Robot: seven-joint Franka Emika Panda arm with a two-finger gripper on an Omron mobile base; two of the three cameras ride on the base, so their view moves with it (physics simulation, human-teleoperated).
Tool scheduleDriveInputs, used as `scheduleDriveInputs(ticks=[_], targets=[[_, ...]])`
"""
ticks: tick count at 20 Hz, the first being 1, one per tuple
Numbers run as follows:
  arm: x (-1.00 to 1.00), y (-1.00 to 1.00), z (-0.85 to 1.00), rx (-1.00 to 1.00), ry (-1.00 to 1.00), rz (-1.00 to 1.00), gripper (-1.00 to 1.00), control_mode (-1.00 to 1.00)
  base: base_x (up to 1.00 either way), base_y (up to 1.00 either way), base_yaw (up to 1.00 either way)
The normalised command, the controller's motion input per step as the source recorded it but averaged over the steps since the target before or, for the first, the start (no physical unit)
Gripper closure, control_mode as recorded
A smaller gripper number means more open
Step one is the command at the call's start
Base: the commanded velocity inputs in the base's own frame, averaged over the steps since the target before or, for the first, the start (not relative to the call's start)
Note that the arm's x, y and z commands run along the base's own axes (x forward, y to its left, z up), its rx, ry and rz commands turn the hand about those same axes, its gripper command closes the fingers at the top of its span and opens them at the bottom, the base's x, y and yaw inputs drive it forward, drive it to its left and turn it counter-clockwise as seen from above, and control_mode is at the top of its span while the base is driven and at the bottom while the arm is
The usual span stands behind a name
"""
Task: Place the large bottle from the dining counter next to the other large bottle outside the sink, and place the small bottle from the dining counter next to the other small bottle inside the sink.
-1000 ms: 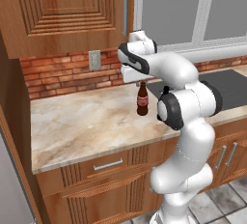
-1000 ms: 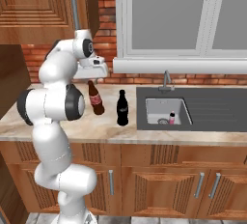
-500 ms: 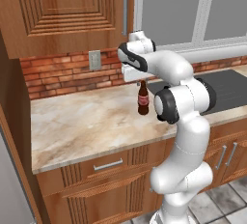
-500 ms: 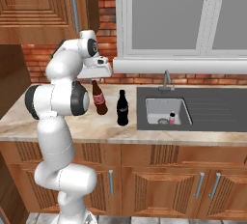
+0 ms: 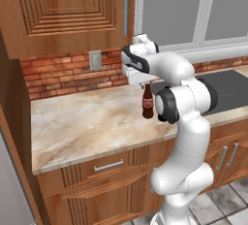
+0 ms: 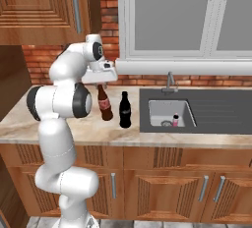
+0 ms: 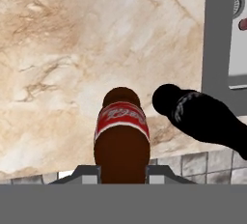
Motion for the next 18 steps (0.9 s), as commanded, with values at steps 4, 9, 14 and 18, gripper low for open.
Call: scheduleDriveInputs(ticks=[4,9,14,18], targets=[[0.0,-0.06,-0.07,0.08,0.0,0.08,1.0,-1.0,0.0,0.0,0.0],[0.0,0.0,0.0,0.08,0.0,0.08,1.0,-1.0,0.0,0.0,0.0],[0.0,0.0,-0.12,0.0,0.08,0.02,1.0,-1.0,0.0,0.0,0.0],[0.01,0.01,-0.18,0.0,0.1,0.0,1.0,-1.0,0.0,0.0,0.0]])
